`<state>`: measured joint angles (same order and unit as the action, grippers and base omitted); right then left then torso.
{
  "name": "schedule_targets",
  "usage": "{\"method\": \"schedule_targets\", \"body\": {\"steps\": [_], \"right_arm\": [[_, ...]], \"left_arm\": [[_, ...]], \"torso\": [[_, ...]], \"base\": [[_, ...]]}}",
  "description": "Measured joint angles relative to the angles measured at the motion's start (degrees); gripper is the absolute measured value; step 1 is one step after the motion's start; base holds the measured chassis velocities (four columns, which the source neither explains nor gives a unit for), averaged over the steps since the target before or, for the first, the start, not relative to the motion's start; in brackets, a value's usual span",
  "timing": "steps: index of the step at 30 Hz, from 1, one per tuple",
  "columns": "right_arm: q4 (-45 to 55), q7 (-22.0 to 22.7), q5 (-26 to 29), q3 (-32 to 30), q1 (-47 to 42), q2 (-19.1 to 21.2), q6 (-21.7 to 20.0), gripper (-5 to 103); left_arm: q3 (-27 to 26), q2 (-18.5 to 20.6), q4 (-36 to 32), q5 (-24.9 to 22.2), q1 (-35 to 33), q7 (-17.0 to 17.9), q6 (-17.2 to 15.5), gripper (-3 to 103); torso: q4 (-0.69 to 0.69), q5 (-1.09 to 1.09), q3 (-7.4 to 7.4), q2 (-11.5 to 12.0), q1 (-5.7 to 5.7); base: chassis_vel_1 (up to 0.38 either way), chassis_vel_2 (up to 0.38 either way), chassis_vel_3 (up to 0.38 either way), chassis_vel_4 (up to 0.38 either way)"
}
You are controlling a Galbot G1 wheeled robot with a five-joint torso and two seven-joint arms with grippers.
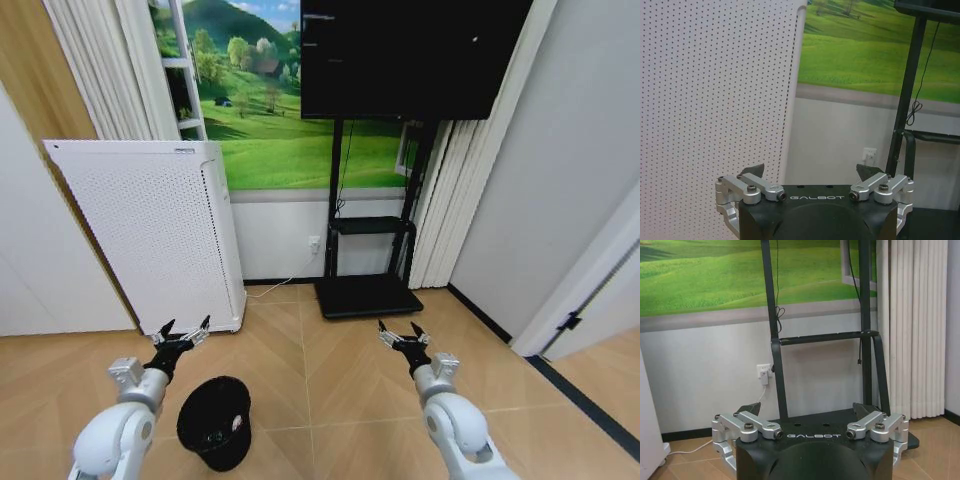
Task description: Pick up the trash bin and place the garbage on the floor into it.
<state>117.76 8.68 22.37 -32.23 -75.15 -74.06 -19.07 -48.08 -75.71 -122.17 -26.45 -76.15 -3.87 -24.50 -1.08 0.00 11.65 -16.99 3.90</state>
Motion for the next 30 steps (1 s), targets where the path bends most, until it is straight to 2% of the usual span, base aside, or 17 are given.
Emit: {"method": "schedule_targets", "body": {"steps": [4,6,9,12,30], "right_arm": [[0.32,-0.24,0.98,0.06,0.13,0.09,-0.37,100],[0.35,-1.70,3.36,0.54,0.72,0.09,-0.66,100],[-0.46,-3.10,3.90,0.85,1.28,-0.11,-0.27,100],[-2.13,-5.32,3.85,1.32,2.50,-0.07,0.62,100],[-2.97,-4.48,4.35,1.12,3.38,1.08,0.43,100]], "left_arm": [[0.02,0.43,0.03,-0.46,0.14,-0.20,-0.13,100],[0.10,1.17,0.17,-1.34,0.18,-0.92,-0.17,100],[0.13,1.65,0.26,-1.93,0.17,-1.15,-0.28,100],[-0.17,3.50,0.70,-3.03,-0.20,-1.38,-0.63,100],[0.09,3.46,1.24,-2.37,0.39,-1.68,-0.63,100]], "torso": [[0.00,0.00,0.24,-0.32,0.09],[0.01,-0.01,0.70,-0.94,0.25],[0.02,0.00,1.04,-1.43,0.38],[0.01,0.01,2.10,-2.97,0.88],[0.01,0.00,4.85,-7.23,2.39]], "base": [[0.000,0.000,0.000,0.000],[0.000,0.000,0.000,0.000],[0.000,0.000,0.000,0.000],[0.000,0.000,0.000,0.000],[0.000,0.000,0.000,0.000]]}}
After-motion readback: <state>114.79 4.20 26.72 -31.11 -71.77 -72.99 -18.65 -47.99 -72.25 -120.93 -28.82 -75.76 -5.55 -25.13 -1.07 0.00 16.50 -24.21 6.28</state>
